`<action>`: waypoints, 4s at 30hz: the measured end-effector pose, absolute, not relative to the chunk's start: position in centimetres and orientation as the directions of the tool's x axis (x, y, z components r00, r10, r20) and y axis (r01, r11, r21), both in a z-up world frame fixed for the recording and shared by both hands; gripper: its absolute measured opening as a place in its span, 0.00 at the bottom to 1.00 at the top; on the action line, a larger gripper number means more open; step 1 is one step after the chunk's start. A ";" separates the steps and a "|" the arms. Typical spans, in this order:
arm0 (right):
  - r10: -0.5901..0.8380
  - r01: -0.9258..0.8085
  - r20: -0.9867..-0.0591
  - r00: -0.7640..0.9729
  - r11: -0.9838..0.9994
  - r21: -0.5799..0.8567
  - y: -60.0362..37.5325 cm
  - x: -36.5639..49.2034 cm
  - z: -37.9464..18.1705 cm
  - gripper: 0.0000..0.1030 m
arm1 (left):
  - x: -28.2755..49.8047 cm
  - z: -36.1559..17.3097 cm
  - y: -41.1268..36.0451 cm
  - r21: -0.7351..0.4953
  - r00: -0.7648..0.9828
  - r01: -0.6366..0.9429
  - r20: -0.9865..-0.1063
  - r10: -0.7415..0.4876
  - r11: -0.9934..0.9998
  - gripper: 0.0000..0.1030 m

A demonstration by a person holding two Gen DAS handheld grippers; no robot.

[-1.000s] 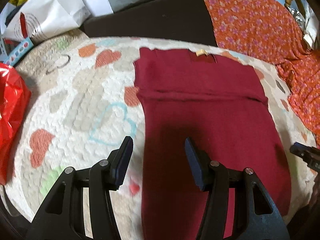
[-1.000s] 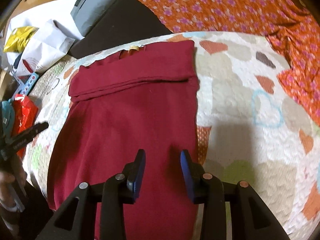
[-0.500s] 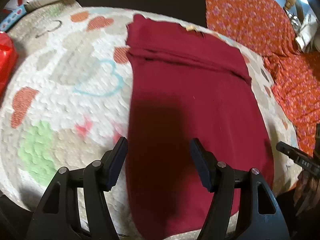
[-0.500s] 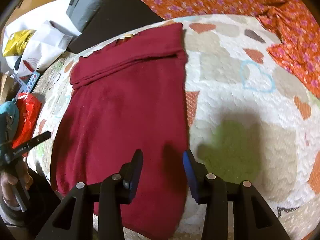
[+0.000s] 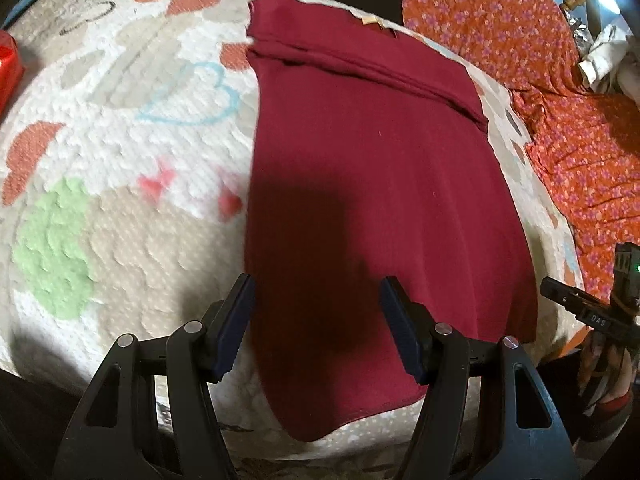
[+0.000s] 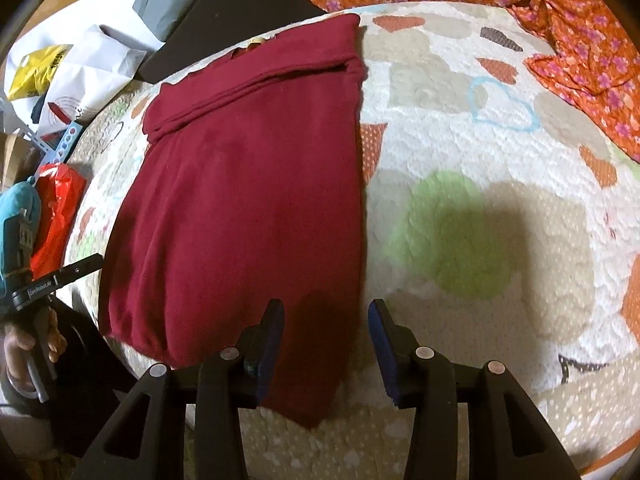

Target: Fold small clothes

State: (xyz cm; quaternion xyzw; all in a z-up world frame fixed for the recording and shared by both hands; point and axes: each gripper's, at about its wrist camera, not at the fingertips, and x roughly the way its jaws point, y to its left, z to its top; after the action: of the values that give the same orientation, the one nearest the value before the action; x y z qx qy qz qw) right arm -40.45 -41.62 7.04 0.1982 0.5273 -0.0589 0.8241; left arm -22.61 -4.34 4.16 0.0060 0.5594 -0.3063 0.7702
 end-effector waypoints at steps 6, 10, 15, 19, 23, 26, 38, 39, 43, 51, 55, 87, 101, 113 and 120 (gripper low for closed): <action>0.161 0.318 -0.884 0.438 0.893 0.320 -41.8 -41.3 6.5 0.42 | -23.4 3.2 -3.1 -0.323 0.172 0.434 -0.887 -0.430 0.841 0.63; 0.207 0.299 -0.896 0.393 0.893 0.337 -41.0 -41.2 5.1 0.42 | -24.4 2.2 -2.5 -0.329 0.163 0.416 -0.890 -0.425 0.848 0.63; 0.303 0.302 -0.873 0.381 0.852 0.428 -40.3 -41.0 3.5 0.47 | -25.2 1.6 -2.9 -0.361 0.149 0.421 -0.878 -0.455 0.832 0.79; 0.345 0.322 -0.842 0.414 0.810 0.490 -40.7 -41.1 3.0 0.48 | -25.1 1.4 -3.2 -0.394 0.129 0.419 -0.866 -0.483 0.818 0.79; 0.376 0.331 -0.808 0.454 0.771 0.544 -41.3 -41.4 3.1 0.10 | -24.9 1.6 -2.8 -0.431 0.099 0.415 -0.854 -0.511 0.801 0.08; 0.439 0.266 -0.734 0.518 0.733 0.626 -41.1 -41.0 4.7 0.10 | -24.5 2.4 -2.7 -0.478 0.056 0.412 -0.837 -0.545 0.776 0.08; 0.441 0.082 -0.599 0.669 0.756 0.649 -42.9 -30.7 13.2 0.10 | -15.9 11.0 -5.6 -0.554 0.114 0.463 -0.737 -0.666 0.692 0.08; 0.429 0.084 -0.592 0.682 0.759 0.646 -43.4 -29.2 13.7 0.10 | -14.8 11.5 -5.8 -0.544 0.135 0.468 -0.735 -0.665 0.697 0.08; 0.386 0.104 -0.577 0.720 0.762 0.639 -46.4 -23.7 14.6 0.09 | -9.4 13.0 -8.6 -0.520 0.211 0.463 -0.722 -0.659 0.718 0.08; 0.221 0.234 -0.638 0.738 0.802 0.549 -51.1 -11.2 12.0 0.09 | 2.7 10.4 -14.0 -0.487 0.292 0.395 -0.737 -0.609 0.779 0.08; 0.174 0.297 -0.668 0.724 0.795 0.529 -52.7 -7.0 8.8 0.11 | 6.6 9.4 -13.8 -0.532 0.304 0.339 -0.719 -0.625 0.776 0.14; -0.109 0.361 -0.768 0.632 0.918 0.166 -53.4 -4.1 7.3 0.46 | 6.9 4.2 -15.5 -0.298 0.337 0.338 -0.847 -0.411 0.893 0.69; -0.156 0.356 -0.766 0.623 0.929 0.101 -52.9 -2.2 6.7 0.16 | 7.1 4.0 -16.4 -0.266 0.369 0.358 -0.840 -0.398 0.895 0.69; -0.064 0.283 -0.795 0.603 0.949 0.138 -48.3 -5.0 6.8 0.17 | 8.0 4.9 -15.2 -0.225 0.448 0.297 -0.826 -0.343 0.928 0.69; -0.038 0.303 -0.811 0.584 0.937 0.174 -47.9 -4.8 7.3 0.18 | 8.0 5.5 -14.4 -0.225 0.447 0.293 -0.827 -0.341 0.929 0.69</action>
State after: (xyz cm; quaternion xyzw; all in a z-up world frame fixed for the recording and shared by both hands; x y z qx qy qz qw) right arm -4.78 -47.87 7.26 0.1484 0.4457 -0.0972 0.8774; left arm 7.97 -14.38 5.46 -0.0244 0.4917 -0.1862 0.8503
